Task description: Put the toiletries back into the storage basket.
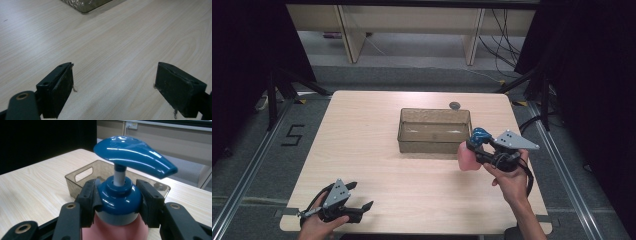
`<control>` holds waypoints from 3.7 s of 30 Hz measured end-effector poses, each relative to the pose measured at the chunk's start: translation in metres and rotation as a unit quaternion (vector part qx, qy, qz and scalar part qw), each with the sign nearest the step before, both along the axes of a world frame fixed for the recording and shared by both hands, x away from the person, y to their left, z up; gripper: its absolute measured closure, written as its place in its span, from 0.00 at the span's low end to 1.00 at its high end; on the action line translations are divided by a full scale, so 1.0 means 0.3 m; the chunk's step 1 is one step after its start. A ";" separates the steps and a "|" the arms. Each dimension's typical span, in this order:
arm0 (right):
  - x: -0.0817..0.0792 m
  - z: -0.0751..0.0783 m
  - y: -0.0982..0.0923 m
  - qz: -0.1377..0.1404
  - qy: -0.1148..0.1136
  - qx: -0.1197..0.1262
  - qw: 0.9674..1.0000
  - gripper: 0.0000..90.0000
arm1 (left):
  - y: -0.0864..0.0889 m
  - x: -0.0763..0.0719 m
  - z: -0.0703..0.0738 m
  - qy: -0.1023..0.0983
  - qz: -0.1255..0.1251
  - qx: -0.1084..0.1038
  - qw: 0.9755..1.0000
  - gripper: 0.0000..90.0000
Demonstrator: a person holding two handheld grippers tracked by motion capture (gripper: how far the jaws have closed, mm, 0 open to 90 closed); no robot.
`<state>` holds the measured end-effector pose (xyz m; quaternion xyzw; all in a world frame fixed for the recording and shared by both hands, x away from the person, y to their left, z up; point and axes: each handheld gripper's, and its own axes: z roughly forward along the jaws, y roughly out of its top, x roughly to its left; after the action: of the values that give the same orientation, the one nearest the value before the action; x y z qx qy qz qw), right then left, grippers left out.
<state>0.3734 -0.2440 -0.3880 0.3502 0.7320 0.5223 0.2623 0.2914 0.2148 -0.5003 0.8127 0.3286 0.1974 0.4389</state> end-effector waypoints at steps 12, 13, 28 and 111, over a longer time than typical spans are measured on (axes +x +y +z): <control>0.031 0.037 0.016 -0.004 0.004 0.013 1.000 0.60 | -0.003 0.001 -0.002 0.000 0.001 -0.004 1.000 0.16; 0.047 0.040 0.012 -0.001 -0.004 0.020 1.000 0.60 | 0.000 0.001 -0.001 0.000 -0.001 0.000 1.000 0.16; 0.091 0.062 0.006 -0.018 0.002 0.017 1.000 0.60 | -0.002 0.004 -0.001 -0.003 -0.003 -0.004 1.000 0.16; 0.405 -0.029 0.082 -0.062 0.032 -0.009 0.998 0.60 | 0.000 0.001 0.003 -0.003 -0.002 -0.016 1.000 0.16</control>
<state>0.4947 -0.2194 -0.3967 0.4091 0.7212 0.4874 0.2738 0.2918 0.2147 -0.4994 0.8058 0.3290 0.1934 0.4529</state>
